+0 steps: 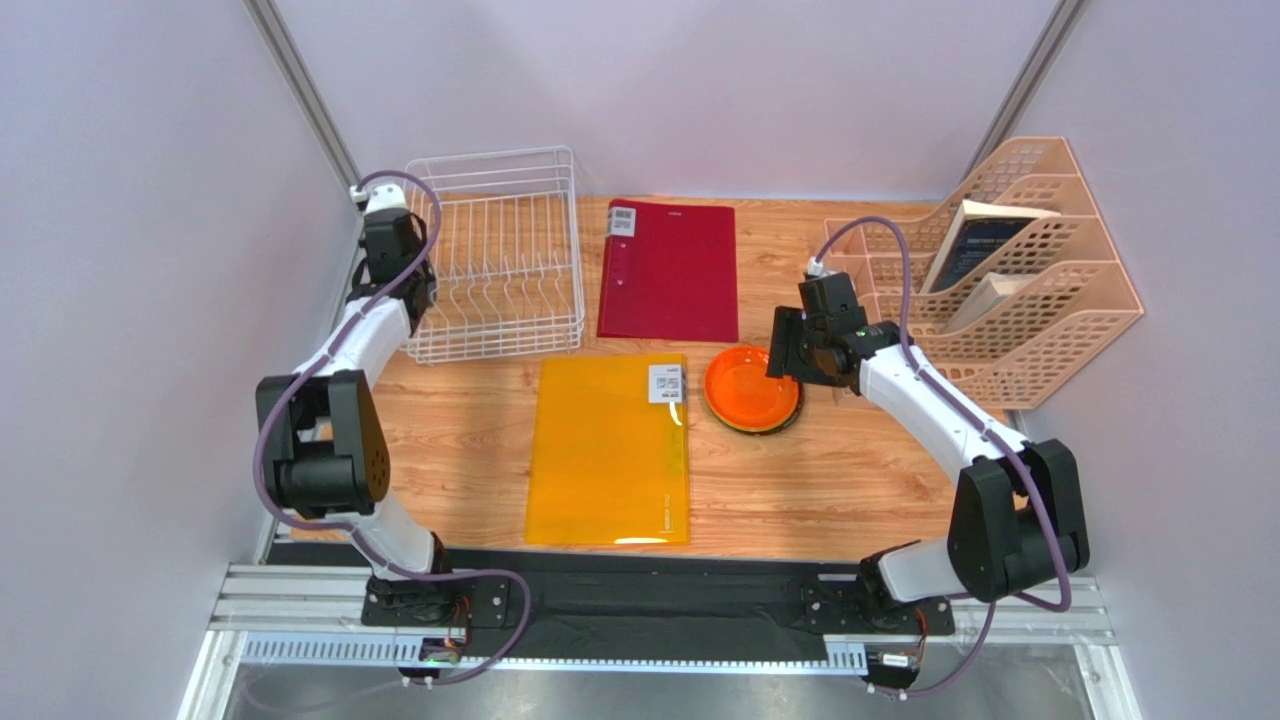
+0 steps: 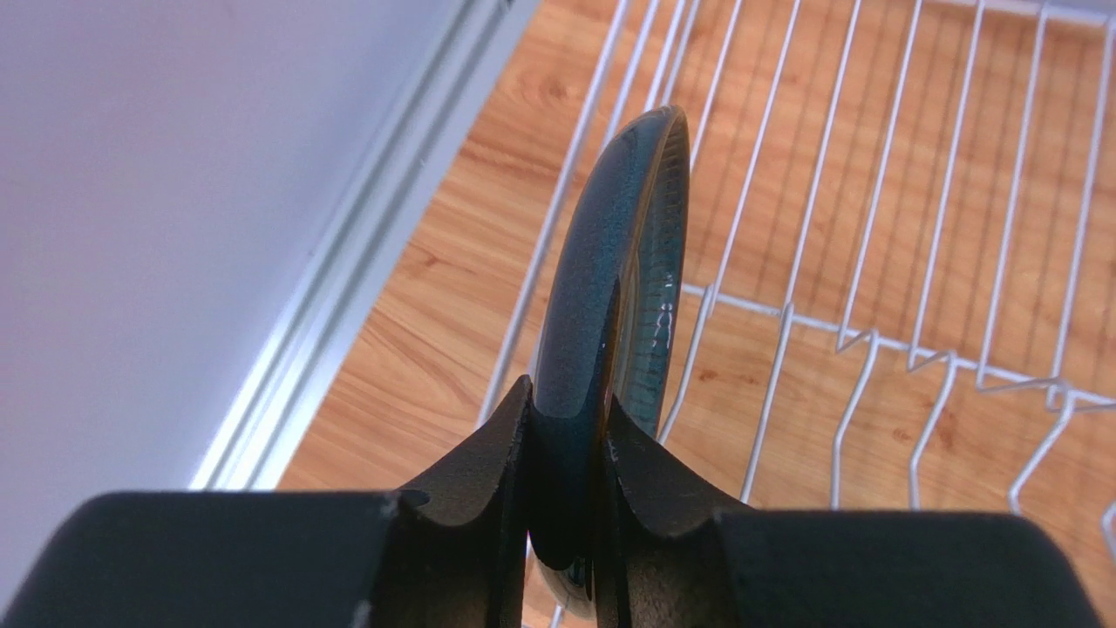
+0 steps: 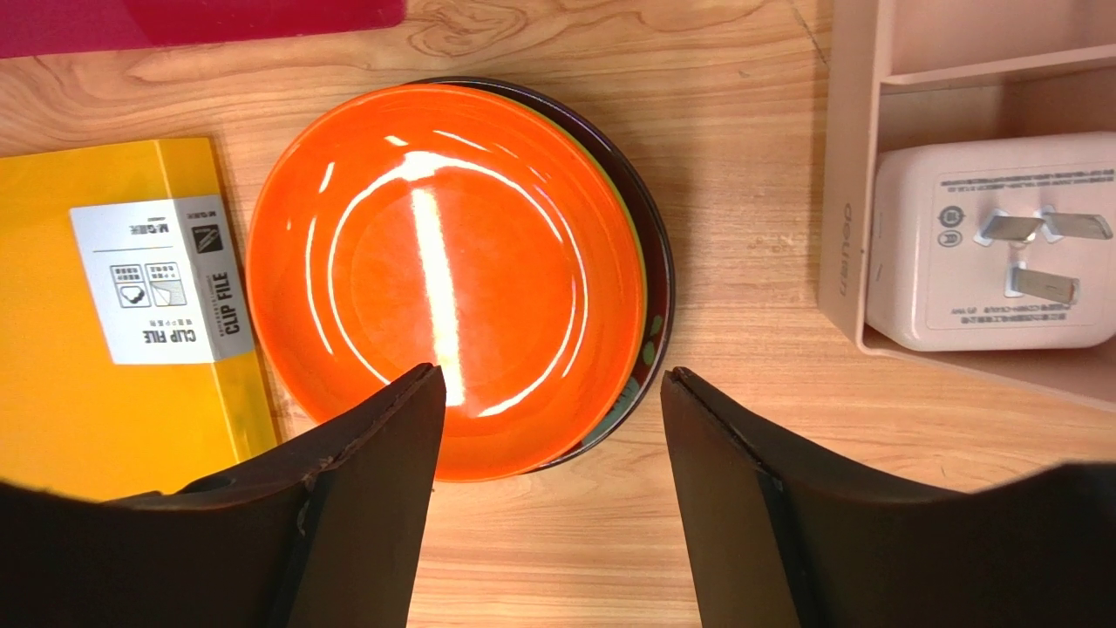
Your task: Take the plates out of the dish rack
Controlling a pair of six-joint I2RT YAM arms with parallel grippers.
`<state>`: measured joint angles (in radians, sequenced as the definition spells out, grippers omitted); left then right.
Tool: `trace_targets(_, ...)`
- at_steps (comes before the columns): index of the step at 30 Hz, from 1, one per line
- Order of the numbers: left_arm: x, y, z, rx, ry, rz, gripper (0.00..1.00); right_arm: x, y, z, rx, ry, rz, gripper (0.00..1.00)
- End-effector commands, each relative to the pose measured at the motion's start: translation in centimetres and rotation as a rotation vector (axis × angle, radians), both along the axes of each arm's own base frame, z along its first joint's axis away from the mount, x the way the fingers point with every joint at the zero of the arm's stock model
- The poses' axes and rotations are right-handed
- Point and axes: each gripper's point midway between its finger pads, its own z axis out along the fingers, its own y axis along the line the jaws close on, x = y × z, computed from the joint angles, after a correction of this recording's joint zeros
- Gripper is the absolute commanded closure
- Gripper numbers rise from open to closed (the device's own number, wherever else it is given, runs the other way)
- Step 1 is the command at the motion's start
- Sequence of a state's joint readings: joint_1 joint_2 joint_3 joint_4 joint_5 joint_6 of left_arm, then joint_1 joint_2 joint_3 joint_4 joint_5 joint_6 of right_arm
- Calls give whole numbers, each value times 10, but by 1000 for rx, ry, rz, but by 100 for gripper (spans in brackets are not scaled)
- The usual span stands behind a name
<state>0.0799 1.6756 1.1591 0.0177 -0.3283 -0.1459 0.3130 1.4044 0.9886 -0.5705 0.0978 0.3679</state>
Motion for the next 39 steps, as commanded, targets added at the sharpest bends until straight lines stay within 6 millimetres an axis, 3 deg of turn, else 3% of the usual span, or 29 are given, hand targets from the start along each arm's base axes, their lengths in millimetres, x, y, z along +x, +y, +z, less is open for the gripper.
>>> trace_targets(1, 2, 15, 101, 74, -241, 59, 100, 7, -5, 20, -28, -61, -4, 33)
trace_targets(7, -12, 6, 122, 26, -280, 40, 100, 7, -3, 26, -19, -80, 5, 33)
trace_targets(10, -18, -13, 133, -76, -312, -16, 100, 10, 6, 34, 21, -97, 37, 33)
trace_targets(12, -20, -39, 131, -216, -301, -94, 100, 12, 16, 40, 63, -108, 69, 33)
trace_targets(18, -33, -135, 102, -593, -254, -378, 100, 23, 77, 66, 347, -157, 245, 33)
trace_targets(20, -36, -164, 107, -668, -263, -487, 100, 20, 94, 75, 439, -157, 295, 34)
trace_targets(25, -51, -228, 97, -814, -209, -656, 100, 25, 119, 92, 561, -182, 384, 34)
trace_targets(33, -80, -305, 89, -951, -136, -856, 100, 30, 140, 104, 685, -201, 463, 34)
trace_targets(39, -97, -347, 79, -998, -78, -947, 100, 34, 148, 105, 727, -211, 491, 34)
